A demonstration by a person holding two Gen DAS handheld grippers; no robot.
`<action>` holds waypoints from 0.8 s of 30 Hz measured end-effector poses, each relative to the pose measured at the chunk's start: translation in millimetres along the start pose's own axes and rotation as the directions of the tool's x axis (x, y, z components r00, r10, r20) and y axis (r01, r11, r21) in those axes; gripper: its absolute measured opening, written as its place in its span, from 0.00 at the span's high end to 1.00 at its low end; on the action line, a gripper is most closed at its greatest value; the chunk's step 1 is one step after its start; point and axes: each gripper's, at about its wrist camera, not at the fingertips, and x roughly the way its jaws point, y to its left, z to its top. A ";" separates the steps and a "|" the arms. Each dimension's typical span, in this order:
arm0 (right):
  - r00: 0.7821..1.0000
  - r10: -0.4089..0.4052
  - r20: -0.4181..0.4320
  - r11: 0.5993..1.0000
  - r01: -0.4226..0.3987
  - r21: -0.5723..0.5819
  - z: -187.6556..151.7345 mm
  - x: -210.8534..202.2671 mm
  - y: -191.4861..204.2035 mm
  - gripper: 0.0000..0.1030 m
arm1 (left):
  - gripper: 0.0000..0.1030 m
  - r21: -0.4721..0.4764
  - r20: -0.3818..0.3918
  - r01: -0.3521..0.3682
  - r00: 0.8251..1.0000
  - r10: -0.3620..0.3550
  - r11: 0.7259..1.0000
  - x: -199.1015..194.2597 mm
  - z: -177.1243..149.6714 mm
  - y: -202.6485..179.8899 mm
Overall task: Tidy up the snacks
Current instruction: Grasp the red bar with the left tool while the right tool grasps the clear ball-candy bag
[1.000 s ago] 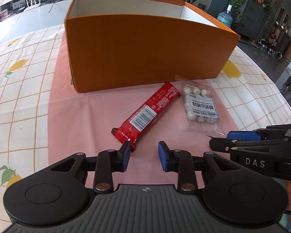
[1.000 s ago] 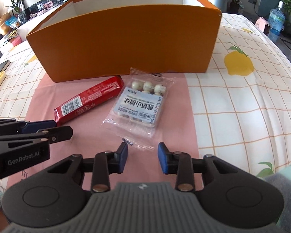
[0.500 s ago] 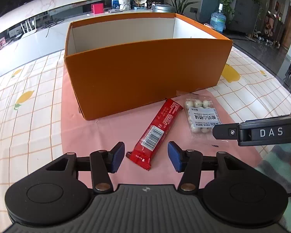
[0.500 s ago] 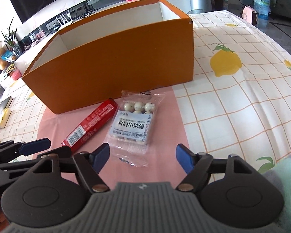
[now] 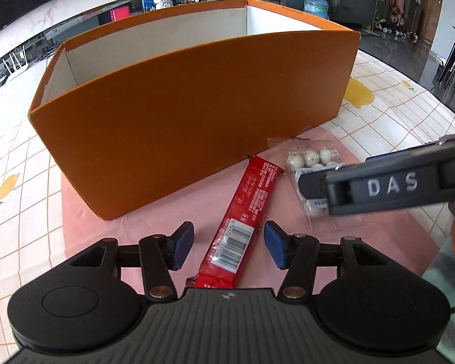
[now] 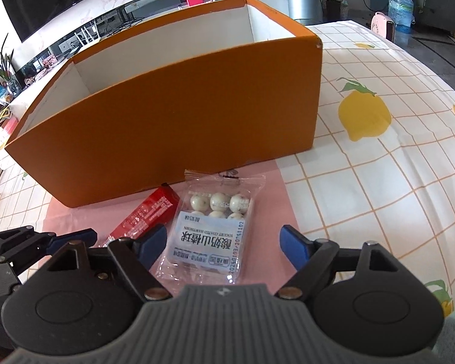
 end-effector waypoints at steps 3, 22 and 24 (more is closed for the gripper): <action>1.000 -0.013 -0.007 1.000 0.013 -0.025 0.6 7.5 4.6 0.23 | 0.41 -0.022 0.014 0.000 1.000 0.000 1.000 2.5 0.5 1.8; 1.000 -0.004 -0.007 0.969 0.002 -0.246 -14.9 9.8 33.9 0.38 | 0.56 -0.308 -0.111 -0.114 0.990 0.083 0.944 -27.4 -13.6 39.1; 1.000 -0.013 -0.005 0.967 0.011 -0.254 -15.2 11.1 35.3 0.38 | 0.49 -0.290 -0.092 -0.107 0.992 0.083 0.951 -26.5 -13.1 38.5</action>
